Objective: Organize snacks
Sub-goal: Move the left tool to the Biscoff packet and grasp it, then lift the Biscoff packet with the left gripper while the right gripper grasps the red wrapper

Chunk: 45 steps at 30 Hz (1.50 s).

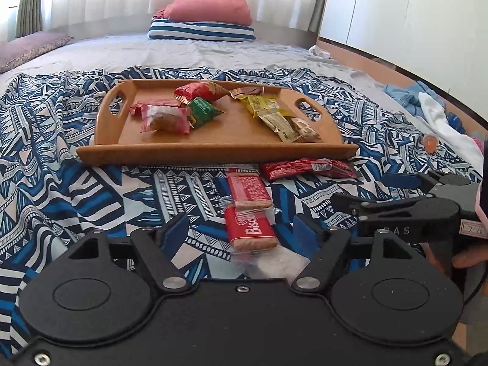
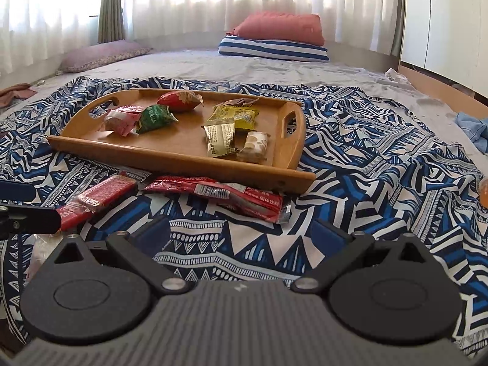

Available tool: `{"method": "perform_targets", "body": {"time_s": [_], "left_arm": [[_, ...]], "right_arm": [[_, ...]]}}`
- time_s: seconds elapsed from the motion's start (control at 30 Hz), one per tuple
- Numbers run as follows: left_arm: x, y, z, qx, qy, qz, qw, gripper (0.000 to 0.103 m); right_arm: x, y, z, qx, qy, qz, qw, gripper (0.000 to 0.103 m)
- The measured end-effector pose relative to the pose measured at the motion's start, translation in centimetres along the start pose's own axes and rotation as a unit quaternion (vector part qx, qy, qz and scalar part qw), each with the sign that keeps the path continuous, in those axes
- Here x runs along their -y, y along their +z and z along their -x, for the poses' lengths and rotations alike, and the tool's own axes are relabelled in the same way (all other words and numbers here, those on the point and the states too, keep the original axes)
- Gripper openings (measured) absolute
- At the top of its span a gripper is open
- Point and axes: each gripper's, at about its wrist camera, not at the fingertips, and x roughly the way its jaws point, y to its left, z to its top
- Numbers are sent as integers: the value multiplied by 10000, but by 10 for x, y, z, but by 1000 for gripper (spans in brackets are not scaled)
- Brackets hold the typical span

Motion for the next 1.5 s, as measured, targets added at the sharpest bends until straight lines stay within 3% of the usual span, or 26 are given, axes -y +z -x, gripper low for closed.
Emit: {"method": "perform_targets", "body": {"time_s": [0.07,0.13,0.3,0.4,0.63,0.8,1.03,1.2,1.4,1.5], "left_arm": [[3,0,-4,2,26,-48,10000,69],[6,0,-11,-95,-5,-96,9999,55],[11,0,-28,-227,24,-224,9995,50],[13,5,-30,-265,11,-209,9994,32],[7,14,-18,-160,57,-133,9998,31],[-7,18,-5,-19,209,-38,9998,31],[-36,15,3,37,516,189,9985,31],[-56,11,8,59,651,344,9973,32],[-72,10,11,82,734,475,9961,32],[-73,9,12,94,721,520,9960,32]], "right_arm": [[-1,-3,-2,-6,-14,-19,10000,103],[0,-4,-4,-24,-46,-42,10000,103],[2,-4,-6,-52,-55,-129,9999,103],[3,-1,-6,-27,-86,-91,9999,103],[7,14,-14,69,-244,-130,9996,103],[4,30,-33,-109,-34,-6,9999,103],[-5,47,-64,-814,238,529,9950,103],[-19,46,-45,-727,629,616,9935,84],[-37,43,-18,-745,1443,1020,9814,75],[-36,51,-21,-586,922,1154,9873,75]]}}
